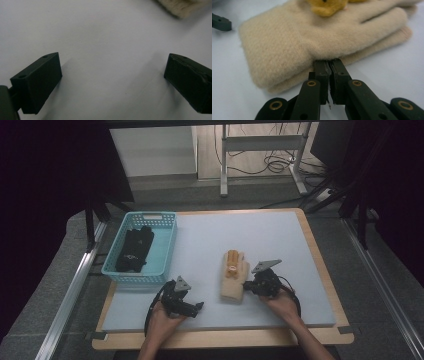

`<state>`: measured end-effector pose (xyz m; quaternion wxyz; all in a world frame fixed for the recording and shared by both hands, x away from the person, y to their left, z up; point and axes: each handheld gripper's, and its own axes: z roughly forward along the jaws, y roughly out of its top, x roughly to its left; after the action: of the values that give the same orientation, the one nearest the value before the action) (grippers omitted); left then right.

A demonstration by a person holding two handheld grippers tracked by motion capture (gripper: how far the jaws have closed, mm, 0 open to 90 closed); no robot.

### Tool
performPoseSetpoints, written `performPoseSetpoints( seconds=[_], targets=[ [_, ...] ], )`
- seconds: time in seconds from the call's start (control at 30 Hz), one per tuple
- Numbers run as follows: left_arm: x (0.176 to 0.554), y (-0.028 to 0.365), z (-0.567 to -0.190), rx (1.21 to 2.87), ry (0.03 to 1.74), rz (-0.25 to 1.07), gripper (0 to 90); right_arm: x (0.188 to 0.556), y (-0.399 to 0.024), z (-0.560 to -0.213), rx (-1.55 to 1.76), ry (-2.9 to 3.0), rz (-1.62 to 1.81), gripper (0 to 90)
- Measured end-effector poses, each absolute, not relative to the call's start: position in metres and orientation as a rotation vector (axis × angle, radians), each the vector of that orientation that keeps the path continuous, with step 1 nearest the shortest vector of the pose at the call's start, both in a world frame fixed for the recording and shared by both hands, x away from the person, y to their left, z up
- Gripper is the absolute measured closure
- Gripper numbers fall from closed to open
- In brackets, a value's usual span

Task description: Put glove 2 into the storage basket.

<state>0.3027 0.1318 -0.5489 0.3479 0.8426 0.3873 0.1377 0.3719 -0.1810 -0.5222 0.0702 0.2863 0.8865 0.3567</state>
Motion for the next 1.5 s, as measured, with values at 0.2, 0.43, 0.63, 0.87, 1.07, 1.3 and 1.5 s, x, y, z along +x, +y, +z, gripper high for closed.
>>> performPoseSetpoints(
  seconds=[0.2, 0.43, 0.63, 0.87, 1.07, 1.3, 1.5],
  targets=[
    [0.303, 0.132, -0.549, 2.185, 1.004, 0.357, 1.7, 0.369, -0.161, -0.524, 0.821, 2.689, 1.088, 83.0],
    [0.303, 0.132, -0.549, 2.186, 1.005, 0.356, 1.6, 0.368, -0.134, -0.526, 0.762, 2.686, 1.088, 80.6],
    [0.303, 0.132, -0.549, 2.186, 1.004, 0.357, 1.7, 0.373, -0.121, -0.528, 0.746, 2.683, 1.109, 80.2],
    [0.302, 0.132, -0.549, 2.187, 1.003, 0.359, 1.6, 0.369, -0.135, -0.518, 0.747, 2.638, 1.096, 70.5],
    [0.303, 0.132, -0.549, 2.189, 1.003, 0.360, 1.5, 0.372, -0.166, -0.512, 0.814, 2.570, 1.090, 50.3],
    [0.303, 0.131, -0.549, 2.190, 1.004, 0.359, 1.6, 0.373, -0.203, -0.514, 0.897, 2.471, 1.022, 26.7],
    [0.303, 0.131, -0.549, 2.191, 1.006, 0.357, 1.6, 0.376, -0.230, -0.521, 0.968, 2.409, 0.988, 20.4]
  ],
)
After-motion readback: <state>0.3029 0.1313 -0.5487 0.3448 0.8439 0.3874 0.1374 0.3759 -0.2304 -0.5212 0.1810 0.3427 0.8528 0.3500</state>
